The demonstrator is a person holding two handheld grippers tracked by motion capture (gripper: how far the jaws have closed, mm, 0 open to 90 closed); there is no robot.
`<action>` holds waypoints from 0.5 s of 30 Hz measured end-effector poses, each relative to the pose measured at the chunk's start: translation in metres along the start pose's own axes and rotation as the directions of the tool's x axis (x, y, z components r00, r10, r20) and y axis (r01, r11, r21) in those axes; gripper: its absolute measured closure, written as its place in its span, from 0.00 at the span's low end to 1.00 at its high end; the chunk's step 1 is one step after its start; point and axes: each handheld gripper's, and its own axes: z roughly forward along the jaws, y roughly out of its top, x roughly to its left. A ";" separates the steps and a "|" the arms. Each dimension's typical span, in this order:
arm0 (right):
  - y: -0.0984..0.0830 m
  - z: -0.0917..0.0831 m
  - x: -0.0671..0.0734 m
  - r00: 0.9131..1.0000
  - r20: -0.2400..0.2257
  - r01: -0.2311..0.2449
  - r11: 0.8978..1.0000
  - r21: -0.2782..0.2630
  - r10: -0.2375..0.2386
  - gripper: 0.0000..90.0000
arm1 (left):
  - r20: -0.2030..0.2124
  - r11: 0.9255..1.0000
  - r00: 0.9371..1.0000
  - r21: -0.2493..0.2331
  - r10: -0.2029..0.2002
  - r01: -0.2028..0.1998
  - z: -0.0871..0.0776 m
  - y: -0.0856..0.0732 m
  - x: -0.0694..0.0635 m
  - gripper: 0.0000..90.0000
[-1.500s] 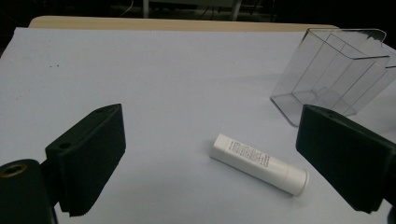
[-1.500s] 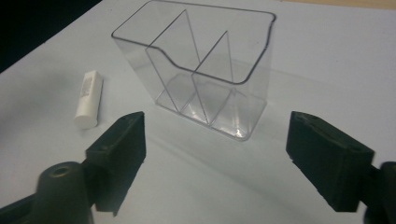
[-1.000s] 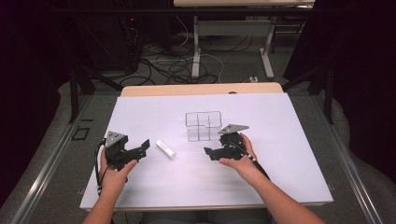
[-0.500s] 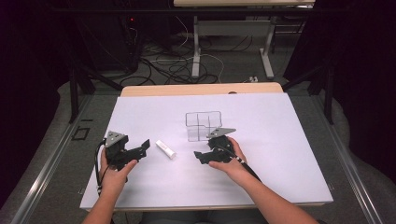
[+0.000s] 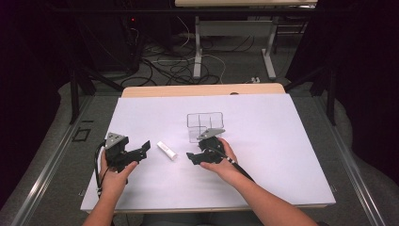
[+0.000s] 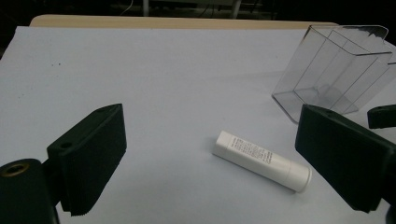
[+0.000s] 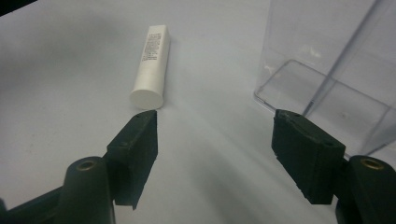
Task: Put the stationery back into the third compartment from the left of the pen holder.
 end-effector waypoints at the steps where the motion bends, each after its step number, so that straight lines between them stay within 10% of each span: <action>1: 0.001 0.001 0.001 1.000 -0.003 0.000 1.000 0.009 0.000 0.35 | 0.001 1.000 1.000 -0.003 -0.001 0.001 0.000 0.000 0.000 0.10; 15: 0.004 0.032 0.025 0.998 -0.038 0.058 0.998 0.036 -0.057 0.41 | 0.009 1.000 1.000 0.010 -0.005 0.005 0.002 0.001 0.002 0.10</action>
